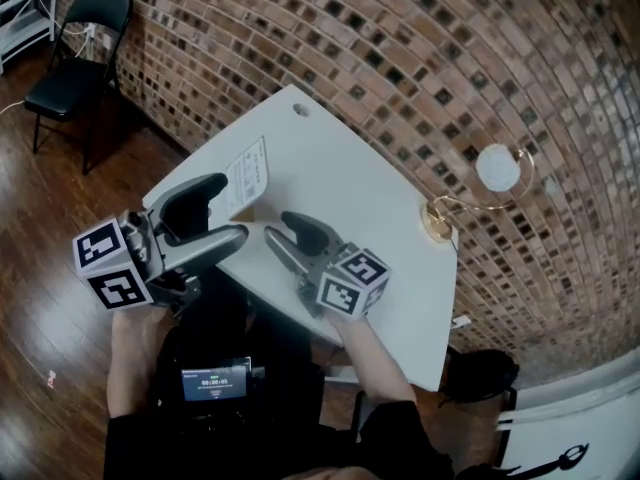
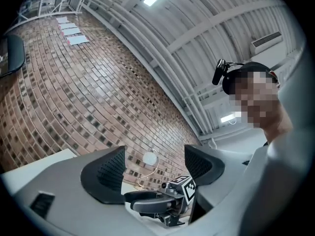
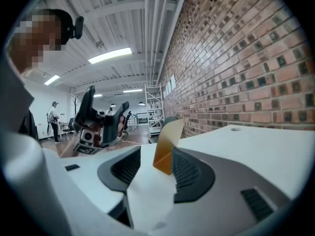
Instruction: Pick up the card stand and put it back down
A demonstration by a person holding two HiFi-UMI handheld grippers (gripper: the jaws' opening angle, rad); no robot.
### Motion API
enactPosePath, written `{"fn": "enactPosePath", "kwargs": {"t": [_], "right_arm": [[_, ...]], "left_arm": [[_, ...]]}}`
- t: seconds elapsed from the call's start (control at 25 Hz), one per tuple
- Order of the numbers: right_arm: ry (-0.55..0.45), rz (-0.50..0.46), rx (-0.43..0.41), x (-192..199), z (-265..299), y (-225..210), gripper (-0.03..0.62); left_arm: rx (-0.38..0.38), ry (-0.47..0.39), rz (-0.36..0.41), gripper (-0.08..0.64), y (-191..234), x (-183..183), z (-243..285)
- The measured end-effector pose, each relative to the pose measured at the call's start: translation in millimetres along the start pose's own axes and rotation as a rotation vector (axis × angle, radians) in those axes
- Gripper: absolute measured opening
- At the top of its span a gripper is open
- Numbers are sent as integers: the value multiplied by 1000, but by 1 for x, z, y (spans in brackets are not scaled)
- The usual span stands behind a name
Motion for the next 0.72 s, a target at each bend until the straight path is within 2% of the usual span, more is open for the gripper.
{"fn": "enactPosePath", "kwargs": {"t": [0.16,0.28,0.52,0.6,0.72], "right_arm": [[72,20,3,-4,37,-10,232],[112,36,28,-4,60,-14,270],[114,64,9,-7,86,-14,278],[106,70,9,-9,90,-16,274],[103,77,21,-10,88,-19,197]], "left_arm": [[-5,-20,18,371,9,-6,2],[-5,-20,18,371,15,-7,5],[-13,-25,24,371,19,-10,5],[-11,-23,25,371,18,-9,6],[-6,-17,27,371,15,-9,7]]}}
Point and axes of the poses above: the fingertips, and each gripper's own axes: z forward along the fingers, y to its left, x out of its underside, the point moved 9 cm from there along -z, backward along the fingers, and after that the axes turned 4 degrees about z, right-handed, at the moved point
